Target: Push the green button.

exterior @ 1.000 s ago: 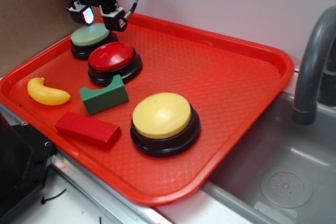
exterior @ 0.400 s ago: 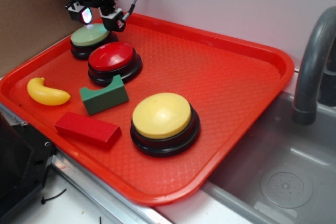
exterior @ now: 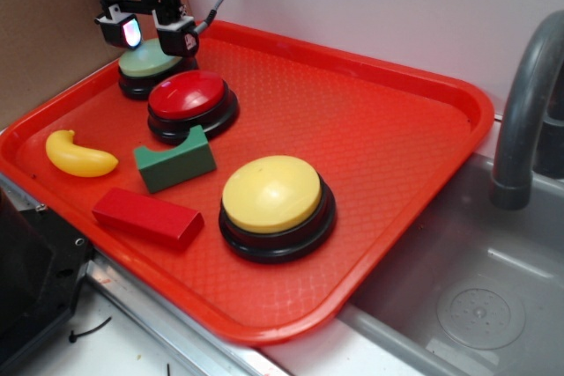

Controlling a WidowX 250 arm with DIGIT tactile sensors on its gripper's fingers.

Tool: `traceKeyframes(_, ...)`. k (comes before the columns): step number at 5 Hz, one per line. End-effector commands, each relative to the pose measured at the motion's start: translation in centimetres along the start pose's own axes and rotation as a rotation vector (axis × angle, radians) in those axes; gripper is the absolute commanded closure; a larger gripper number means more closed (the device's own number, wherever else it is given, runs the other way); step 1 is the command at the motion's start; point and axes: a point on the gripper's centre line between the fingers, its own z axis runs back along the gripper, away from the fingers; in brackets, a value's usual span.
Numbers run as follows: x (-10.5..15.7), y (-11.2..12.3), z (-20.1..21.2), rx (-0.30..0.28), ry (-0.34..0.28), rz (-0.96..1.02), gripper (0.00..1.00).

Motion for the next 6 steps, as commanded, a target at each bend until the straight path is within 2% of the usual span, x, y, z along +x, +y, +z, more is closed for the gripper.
traceKeyframes(1, 0.6, -0.1, 5.0, 0.032, -0.136, -0.016, 0.0)
traceKeyframes(6, -0.1, -1.3, 7.8, 0.019, -0.169, -0.046, 0.0)
